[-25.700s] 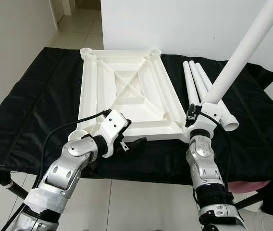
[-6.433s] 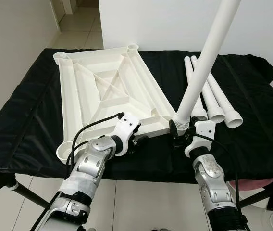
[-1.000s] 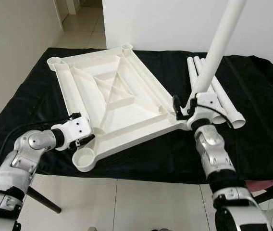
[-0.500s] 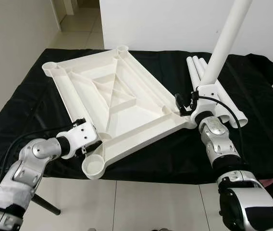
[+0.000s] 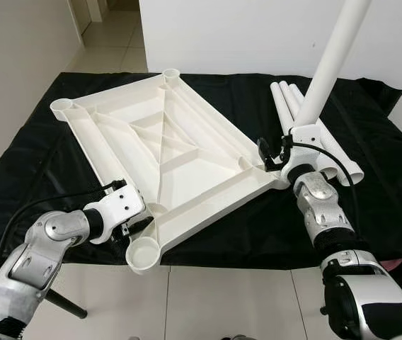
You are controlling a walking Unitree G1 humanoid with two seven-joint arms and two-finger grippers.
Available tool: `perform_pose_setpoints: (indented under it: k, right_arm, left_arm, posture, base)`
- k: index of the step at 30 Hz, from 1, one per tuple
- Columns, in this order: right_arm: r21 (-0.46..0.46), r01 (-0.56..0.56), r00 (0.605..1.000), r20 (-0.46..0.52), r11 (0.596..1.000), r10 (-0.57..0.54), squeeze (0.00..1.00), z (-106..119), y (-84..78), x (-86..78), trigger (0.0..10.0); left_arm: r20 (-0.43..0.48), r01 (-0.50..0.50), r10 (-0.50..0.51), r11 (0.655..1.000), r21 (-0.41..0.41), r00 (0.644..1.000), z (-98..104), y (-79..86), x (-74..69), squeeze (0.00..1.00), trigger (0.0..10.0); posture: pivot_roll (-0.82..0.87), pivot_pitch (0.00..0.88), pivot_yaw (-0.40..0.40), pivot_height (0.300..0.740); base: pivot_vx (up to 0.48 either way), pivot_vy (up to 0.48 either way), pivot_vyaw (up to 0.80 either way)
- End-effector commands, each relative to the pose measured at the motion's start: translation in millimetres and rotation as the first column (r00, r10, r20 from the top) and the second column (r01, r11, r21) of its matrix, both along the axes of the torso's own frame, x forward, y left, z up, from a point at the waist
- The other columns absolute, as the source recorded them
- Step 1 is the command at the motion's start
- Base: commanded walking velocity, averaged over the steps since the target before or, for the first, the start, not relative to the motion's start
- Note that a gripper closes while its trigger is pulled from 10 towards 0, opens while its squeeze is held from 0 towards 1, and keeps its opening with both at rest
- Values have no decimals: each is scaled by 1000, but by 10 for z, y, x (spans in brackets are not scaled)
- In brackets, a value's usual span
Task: Building children table
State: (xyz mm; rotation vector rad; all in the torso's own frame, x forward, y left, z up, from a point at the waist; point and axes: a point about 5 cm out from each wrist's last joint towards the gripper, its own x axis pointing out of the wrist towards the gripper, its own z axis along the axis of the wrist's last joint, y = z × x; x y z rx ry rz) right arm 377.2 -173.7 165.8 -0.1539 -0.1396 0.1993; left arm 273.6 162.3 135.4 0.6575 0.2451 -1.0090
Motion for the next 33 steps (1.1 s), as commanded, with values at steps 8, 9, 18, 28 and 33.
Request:
perform_pose_setpoints:
  k: [8,9,18,28,33]
  right_arm:
    - [-5,-123,991,-45,992,123,0,-154,222,-53,10000]
    - [2,-129,991,-45,992,129,0,-167,232,-62,10000]
    - [40,-196,979,-39,980,198,0,-160,396,-49,10000]
    - [63,-206,977,-37,976,209,0,-164,534,-43,10000]
    - [92,-270,961,-41,959,274,0,-222,863,-106,10000]
  left_arm:
    - [-177,380,-399,915,-134,900,77,-433,-291,0,10000]
    - [-182,387,-411,910,-150,893,86,-455,-313,0,10000]
    - [-232,408,-447,892,-196,864,108,-510,-381,0,10000]
    - [-202,376,-395,918,-129,896,46,-509,-301,0,10000]
    - [-96,242,-251,965,-95,963,68,-444,-14,0,10000]
  posture:
    - [-43,50,16,740]
    - [-50,49,20,740]
    - [-49,42,23,740]
    - [-48,38,23,740]
    - [-53,39,25,740]
  base:
    - [0,0,0]
    - [0,0,0]
    - [0,0,0]
    - [0,0,0]
    - [0,0,0]
